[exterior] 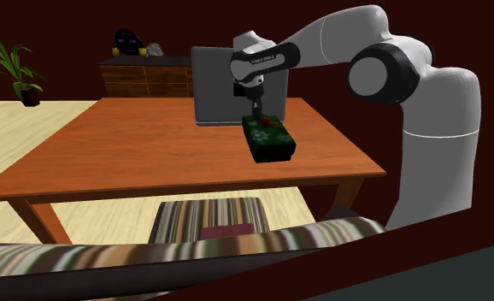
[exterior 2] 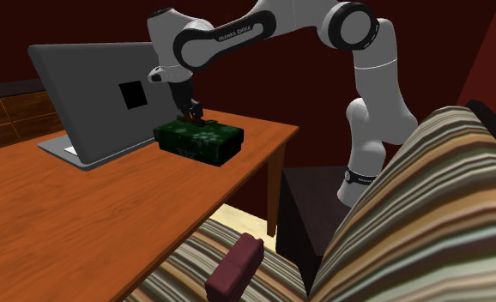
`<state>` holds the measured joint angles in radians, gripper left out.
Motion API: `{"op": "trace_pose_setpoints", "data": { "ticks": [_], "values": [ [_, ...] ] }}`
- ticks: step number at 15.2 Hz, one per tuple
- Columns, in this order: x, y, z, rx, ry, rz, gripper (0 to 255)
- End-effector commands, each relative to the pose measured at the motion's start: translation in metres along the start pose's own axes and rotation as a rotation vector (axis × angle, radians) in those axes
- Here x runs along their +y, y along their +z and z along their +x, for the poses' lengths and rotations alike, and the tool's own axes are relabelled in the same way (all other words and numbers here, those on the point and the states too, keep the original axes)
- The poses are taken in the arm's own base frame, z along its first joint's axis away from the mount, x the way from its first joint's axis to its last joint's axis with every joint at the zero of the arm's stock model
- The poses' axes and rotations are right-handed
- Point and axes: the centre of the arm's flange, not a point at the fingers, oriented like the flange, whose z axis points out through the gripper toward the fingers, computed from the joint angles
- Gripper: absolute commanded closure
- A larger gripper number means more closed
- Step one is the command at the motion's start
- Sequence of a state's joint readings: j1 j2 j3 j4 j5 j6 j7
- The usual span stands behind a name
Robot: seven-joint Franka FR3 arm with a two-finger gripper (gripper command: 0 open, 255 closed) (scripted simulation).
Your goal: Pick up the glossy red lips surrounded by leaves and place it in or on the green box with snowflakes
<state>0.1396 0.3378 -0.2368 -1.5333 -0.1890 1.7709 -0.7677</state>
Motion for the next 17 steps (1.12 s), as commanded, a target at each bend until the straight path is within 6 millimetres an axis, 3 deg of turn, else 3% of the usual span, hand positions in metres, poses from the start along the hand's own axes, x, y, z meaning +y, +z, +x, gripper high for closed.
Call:
{"op": "trace_pose_setpoints", "data": {
  "ticks": [1,3,10,11,16,17],
  "values": [
    [-0.002,0.01,0.003,0.0,0.0,0.0,255],
    [-0.003,0.018,0.005,0.0,0.0,0.0,255],
    [-0.002,0.018,0.005,0.0,0.0,0.0,255],
    [-0.002,0.018,0.005,0.0,0.0,0.0,0],
    [-0.002,0.018,0.005,0.0,0.0,0.0,0],
    [-0.002,0.005,0.005,0.0,0.0,0.0,0]
  ]
}}
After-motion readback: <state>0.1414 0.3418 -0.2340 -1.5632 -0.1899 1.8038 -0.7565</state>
